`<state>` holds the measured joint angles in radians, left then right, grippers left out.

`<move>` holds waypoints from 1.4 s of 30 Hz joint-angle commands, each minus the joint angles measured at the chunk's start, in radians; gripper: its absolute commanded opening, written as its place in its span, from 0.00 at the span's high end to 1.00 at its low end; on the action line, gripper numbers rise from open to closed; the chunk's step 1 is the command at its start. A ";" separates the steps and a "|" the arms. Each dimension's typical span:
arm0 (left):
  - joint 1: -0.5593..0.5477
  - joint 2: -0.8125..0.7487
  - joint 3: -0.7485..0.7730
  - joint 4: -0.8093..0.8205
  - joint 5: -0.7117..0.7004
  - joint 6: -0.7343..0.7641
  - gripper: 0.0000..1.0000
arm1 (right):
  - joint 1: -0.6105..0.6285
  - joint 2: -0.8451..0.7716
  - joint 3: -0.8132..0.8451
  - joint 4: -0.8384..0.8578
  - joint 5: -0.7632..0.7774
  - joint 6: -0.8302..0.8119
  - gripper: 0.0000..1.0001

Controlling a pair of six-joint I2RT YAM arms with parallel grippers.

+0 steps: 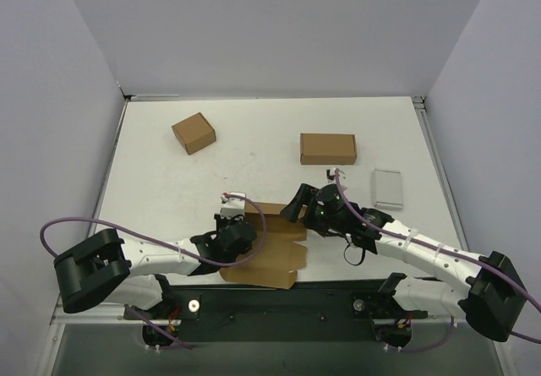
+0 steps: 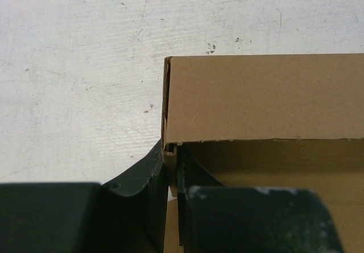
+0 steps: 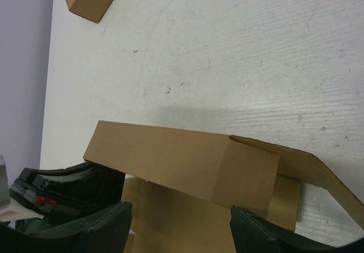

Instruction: Fold the paper box

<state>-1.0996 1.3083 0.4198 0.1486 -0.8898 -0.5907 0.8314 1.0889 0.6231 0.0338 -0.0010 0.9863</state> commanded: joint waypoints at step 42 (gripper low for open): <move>-0.147 0.080 0.030 -0.077 -0.086 -0.185 1.00 | -0.094 0.137 -0.123 0.333 -0.088 0.179 0.53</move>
<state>-1.2221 1.3754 0.4309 0.1299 -1.0340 -0.7521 0.7425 1.2427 0.5568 0.2466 -0.1013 1.0618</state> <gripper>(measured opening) 0.172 0.496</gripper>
